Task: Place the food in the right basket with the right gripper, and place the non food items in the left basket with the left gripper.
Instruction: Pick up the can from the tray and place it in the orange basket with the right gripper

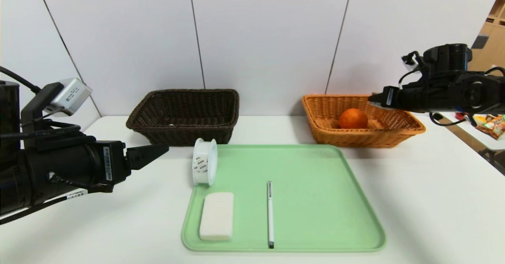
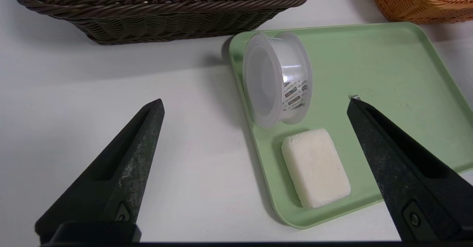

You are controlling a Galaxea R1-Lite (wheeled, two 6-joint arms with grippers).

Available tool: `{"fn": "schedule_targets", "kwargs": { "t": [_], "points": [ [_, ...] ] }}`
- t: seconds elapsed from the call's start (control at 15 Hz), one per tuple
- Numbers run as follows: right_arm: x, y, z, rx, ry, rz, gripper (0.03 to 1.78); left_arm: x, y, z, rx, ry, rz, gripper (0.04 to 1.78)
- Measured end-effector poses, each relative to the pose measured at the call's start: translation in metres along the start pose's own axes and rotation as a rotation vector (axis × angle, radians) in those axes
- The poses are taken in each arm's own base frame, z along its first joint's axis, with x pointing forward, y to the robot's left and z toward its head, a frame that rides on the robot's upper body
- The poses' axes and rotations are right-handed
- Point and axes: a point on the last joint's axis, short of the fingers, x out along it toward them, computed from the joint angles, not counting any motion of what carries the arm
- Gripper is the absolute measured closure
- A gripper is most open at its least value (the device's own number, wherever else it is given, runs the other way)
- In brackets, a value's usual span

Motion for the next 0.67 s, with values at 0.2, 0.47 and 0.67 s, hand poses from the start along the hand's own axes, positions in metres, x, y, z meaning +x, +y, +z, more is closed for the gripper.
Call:
{"fn": "schedule_targets", "kwargs": {
  "t": [0.2,0.47,0.67],
  "points": [
    [0.013,-0.004,0.0,0.004,0.003,-0.01,0.84,0.0,0.0,0.0,0.0,0.0,0.0,0.07],
    [0.029,-0.009,-0.005,0.007,0.019,-0.034,0.84,0.0,0.0,0.0,0.0,0.001,0.0,0.07],
    [0.034,-0.01,-0.008,0.007,0.027,-0.042,0.7,0.0,0.0,0.0,0.0,0.001,0.0,0.07]
  ]
}}
